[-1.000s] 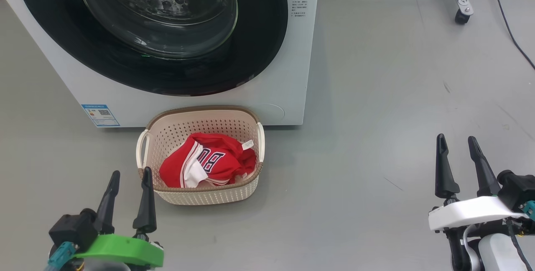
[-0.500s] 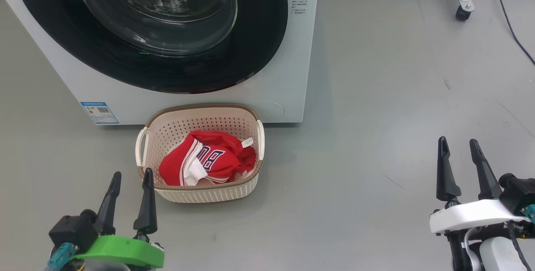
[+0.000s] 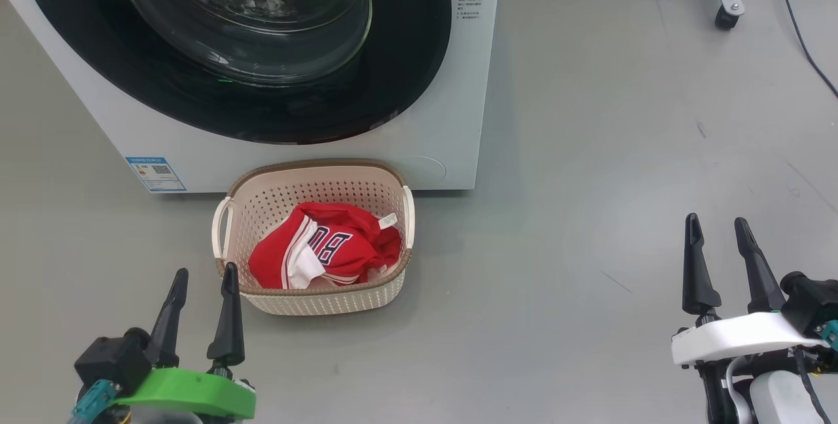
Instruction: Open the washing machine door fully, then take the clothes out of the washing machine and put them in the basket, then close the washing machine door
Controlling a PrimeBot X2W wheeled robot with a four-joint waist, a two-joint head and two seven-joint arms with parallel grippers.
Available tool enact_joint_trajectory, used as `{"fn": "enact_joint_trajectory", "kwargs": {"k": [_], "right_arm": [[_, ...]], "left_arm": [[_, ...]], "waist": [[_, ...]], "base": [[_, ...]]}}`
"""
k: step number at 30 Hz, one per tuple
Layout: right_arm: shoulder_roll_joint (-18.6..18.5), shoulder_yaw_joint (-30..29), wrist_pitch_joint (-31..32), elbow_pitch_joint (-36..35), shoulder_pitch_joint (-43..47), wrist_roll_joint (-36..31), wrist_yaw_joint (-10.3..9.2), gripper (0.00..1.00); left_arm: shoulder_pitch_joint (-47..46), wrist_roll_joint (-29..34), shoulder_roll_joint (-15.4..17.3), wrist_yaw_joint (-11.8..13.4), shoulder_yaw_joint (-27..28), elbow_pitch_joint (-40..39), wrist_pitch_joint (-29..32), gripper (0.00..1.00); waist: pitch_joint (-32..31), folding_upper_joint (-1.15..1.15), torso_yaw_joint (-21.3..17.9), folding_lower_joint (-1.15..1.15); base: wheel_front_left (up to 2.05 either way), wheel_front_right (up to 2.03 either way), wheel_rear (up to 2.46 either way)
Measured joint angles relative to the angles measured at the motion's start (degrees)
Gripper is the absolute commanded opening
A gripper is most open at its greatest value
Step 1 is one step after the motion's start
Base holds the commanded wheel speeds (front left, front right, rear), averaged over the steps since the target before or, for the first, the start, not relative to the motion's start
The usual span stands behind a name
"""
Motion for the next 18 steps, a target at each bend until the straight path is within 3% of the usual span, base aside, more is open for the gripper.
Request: {"fn": "enact_joint_trajectory", "kwargs": {"k": [15,16,18], "right_arm": [[0.55,-0.29,0.00,0.01,0.00,-0.41,0.27,1.00],[0.56,-0.30,0.00,0.01,0.00,-0.49,0.27,0.00],[0.73,-0.24,0.13,0.70,0.08,-0.49,0.25,0.00]], "left_arm": [[0.00,-0.48,0.09,0.00,0.05,0.04,0.00,1.00],[0.00,-0.49,0.16,0.00,-0.04,0.05,0.00,0.00],[0.04,-0.47,0.01,0.04,-0.18,0.70,0.01,0.00]], "waist": [[0.17,0.00,0.02,0.00],[0.19,0.00,0.01,0.00],[0.20,0.00,0.00,0.00]], "base": [[0.00,0.00,0.00],[0.00,0.00,0.00],[0.00,0.00,0.00]]}}
